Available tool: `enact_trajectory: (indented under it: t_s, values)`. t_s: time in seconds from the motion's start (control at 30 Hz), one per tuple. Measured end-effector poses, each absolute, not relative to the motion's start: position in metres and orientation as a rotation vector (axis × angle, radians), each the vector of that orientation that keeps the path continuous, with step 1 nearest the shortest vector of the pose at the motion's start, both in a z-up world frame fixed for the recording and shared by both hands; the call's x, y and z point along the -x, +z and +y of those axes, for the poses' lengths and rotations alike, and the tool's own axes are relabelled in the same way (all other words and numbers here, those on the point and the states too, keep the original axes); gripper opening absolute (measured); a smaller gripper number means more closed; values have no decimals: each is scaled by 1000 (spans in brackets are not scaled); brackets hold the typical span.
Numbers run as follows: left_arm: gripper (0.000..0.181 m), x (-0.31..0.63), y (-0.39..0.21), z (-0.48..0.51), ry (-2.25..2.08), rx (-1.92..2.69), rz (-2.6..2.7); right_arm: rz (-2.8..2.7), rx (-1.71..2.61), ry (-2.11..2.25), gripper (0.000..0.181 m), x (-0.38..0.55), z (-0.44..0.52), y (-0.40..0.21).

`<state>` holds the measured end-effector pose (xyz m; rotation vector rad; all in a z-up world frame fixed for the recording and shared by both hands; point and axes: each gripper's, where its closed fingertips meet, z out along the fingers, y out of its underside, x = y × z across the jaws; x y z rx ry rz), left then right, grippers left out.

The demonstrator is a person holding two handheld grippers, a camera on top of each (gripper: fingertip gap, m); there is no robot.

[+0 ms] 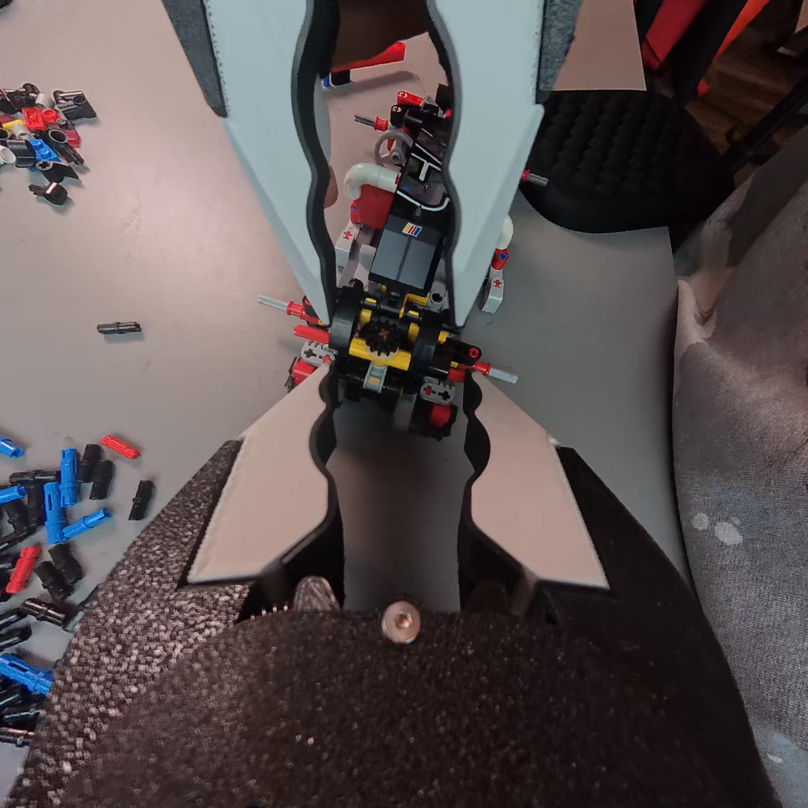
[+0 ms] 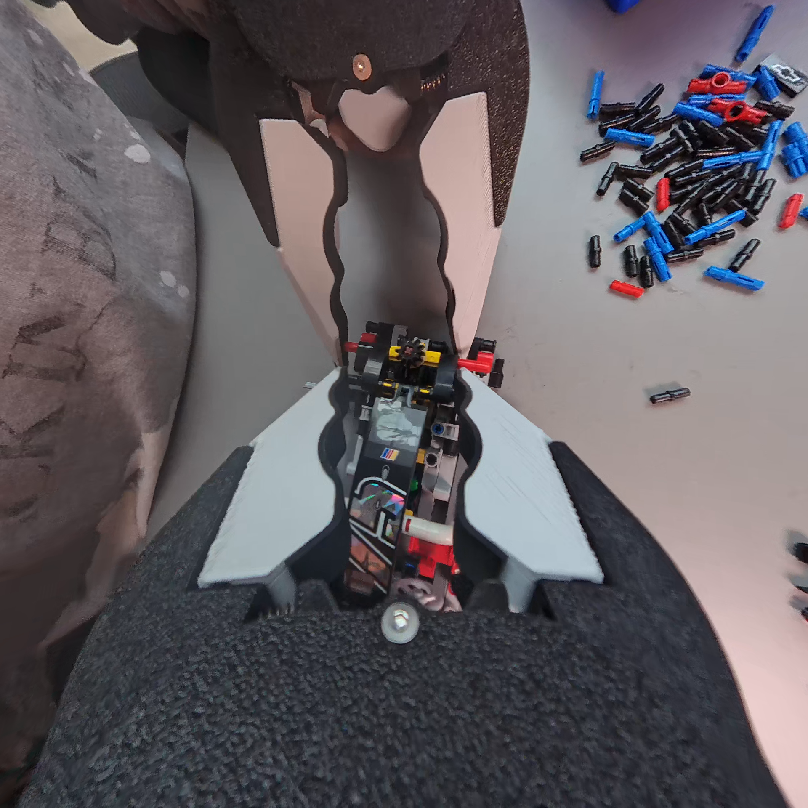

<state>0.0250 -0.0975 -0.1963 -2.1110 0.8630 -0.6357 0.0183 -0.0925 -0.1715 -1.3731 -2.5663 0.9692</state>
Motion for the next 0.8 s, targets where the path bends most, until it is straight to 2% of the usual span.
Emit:
enact_trajectory:
  t_s: [0.03, 0.17, 0.33, 0.4, 0.8]
  values:
    - [56, -25, -197, -98, -629, 2111, 865, -2543, 1392, 975, 49, -19, -95, -170]
    - [60, -25, -196, -101, -634, 2104, 878, -2395, 1509, 864, 52, -12, -92, -173]
    - [56, -24, -198, -100, -608, 2112, 876, -2429, 1479, 679, 48, -14, -94, -178]
    - [55, -24, -200, -100, -596, 2115, 880, -2443, 1456, 660, 41, -13, -92, -177]
    - [56, -24, -200, -98, -569, 2114, 898, -2478, 1409, 680, 39, -13, -93, -178]
